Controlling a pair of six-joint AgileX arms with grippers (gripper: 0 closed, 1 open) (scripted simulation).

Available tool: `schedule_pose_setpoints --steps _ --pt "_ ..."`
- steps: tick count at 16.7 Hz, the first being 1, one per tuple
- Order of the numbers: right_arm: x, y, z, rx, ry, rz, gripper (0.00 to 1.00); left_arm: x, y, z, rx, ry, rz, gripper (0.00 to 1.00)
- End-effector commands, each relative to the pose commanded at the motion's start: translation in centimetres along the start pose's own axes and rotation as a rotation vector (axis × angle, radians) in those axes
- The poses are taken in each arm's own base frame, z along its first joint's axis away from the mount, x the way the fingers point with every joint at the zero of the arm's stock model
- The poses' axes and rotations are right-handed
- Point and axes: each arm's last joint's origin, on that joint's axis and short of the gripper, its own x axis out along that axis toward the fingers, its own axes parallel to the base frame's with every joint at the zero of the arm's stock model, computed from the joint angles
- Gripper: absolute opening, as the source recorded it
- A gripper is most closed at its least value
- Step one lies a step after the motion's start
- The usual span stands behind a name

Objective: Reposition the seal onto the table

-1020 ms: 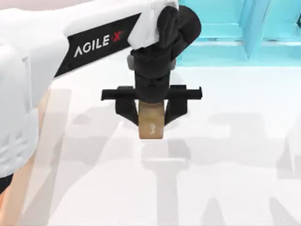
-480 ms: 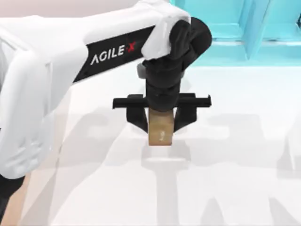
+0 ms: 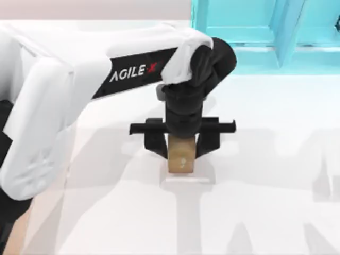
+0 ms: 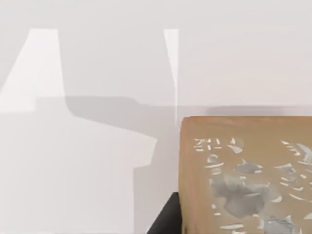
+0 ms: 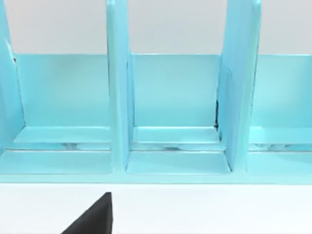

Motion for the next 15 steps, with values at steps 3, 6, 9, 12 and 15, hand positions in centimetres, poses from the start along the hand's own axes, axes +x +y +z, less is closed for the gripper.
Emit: schedule_pose_setpoints --steps 3,6,9,12,15 --pt "0.0 0.0 0.0 0.0 0.0 0.0 1.0 0.0 0.0 0.0 0.0 0.0 0.0 0.0" --pt "0.0 0.0 0.0 0.0 0.0 0.0 1.0 0.0 0.0 0.0 0.0 0.0 0.0 0.23" --pt "0.0 0.0 0.0 0.0 0.0 0.0 1.0 0.0 0.0 0.0 0.0 0.0 0.0 0.45" --pt "0.0 0.0 0.0 0.0 0.0 0.0 1.0 0.0 0.0 0.0 0.0 0.0 0.0 0.68" --pt "0.0 0.0 0.0 0.0 0.0 0.0 1.0 0.0 0.0 0.0 0.0 0.0 0.0 0.9"
